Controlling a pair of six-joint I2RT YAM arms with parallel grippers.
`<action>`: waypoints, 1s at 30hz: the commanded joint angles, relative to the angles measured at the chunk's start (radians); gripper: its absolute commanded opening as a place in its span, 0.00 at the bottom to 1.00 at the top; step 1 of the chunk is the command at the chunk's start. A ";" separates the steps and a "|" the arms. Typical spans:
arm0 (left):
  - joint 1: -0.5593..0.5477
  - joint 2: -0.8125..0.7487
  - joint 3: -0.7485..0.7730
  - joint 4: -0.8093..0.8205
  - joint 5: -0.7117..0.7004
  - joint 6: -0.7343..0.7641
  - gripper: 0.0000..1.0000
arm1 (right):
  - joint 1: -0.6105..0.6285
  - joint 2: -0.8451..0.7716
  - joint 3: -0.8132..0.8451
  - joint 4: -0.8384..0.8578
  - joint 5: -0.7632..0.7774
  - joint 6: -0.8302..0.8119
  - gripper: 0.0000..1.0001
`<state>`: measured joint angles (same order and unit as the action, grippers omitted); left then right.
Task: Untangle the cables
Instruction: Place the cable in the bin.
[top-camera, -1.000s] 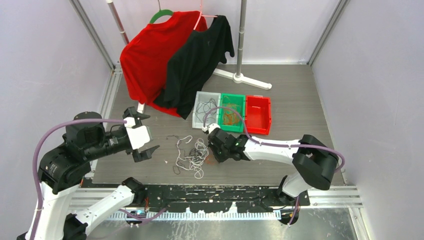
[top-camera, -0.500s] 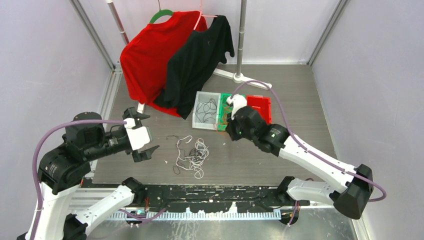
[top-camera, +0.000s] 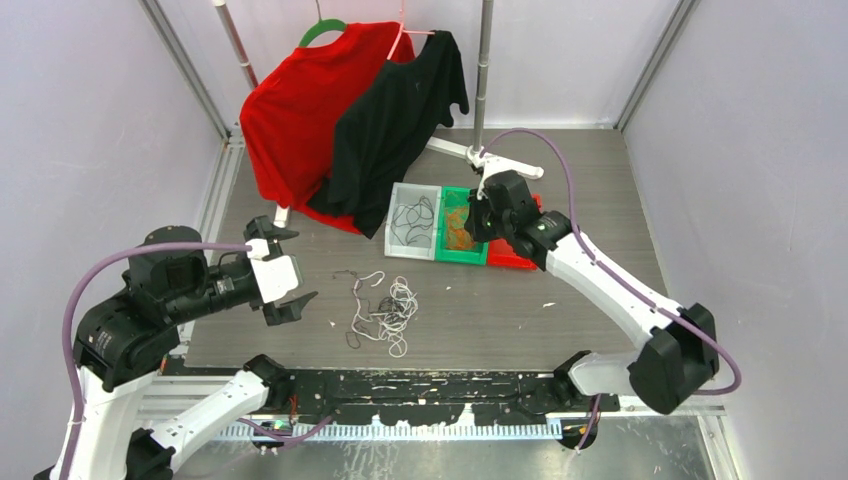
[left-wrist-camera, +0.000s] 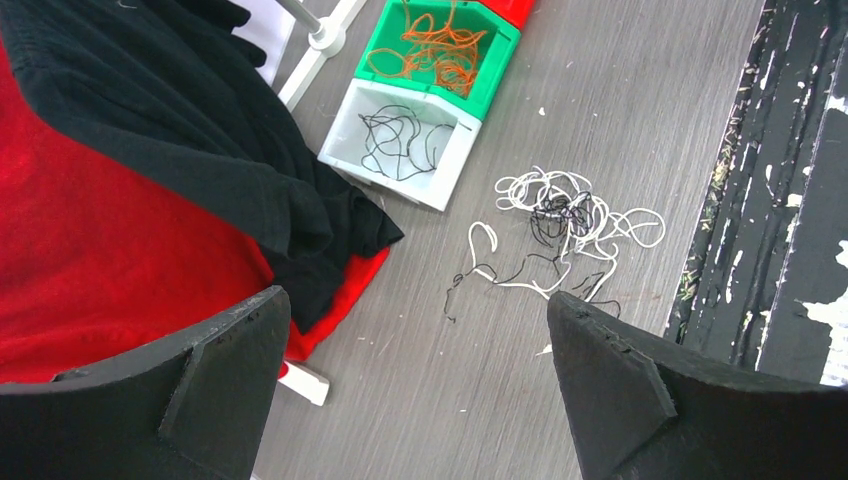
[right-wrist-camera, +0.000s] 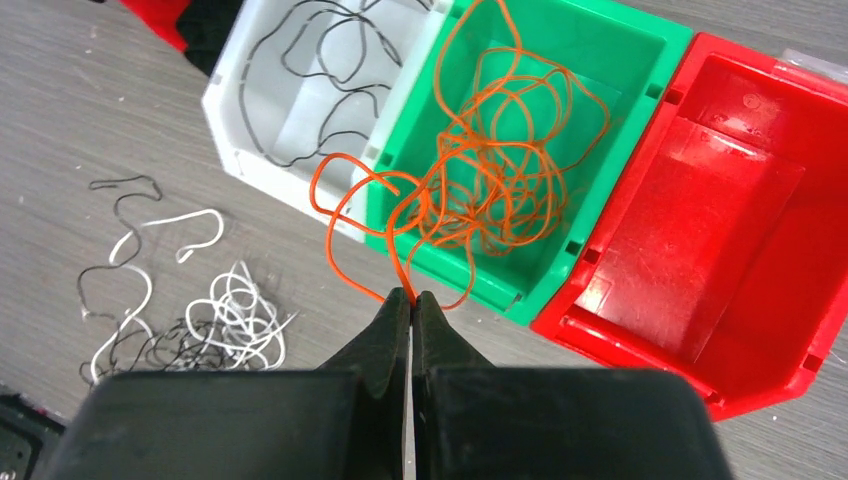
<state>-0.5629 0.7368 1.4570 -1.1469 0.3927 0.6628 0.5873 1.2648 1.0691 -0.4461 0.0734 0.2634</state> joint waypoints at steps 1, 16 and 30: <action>-0.003 -0.008 0.015 0.001 0.009 0.003 0.99 | -0.055 0.062 0.055 0.100 -0.046 0.003 0.01; -0.003 -0.006 0.001 -0.005 0.004 0.027 0.99 | -0.081 0.461 0.215 0.122 0.145 -0.017 0.01; -0.003 0.002 -0.023 -0.044 -0.006 0.039 1.00 | -0.038 0.511 0.312 0.046 0.233 -0.033 0.42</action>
<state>-0.5629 0.7349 1.4376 -1.1683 0.3855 0.6926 0.5457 1.8801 1.3373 -0.3958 0.2661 0.2337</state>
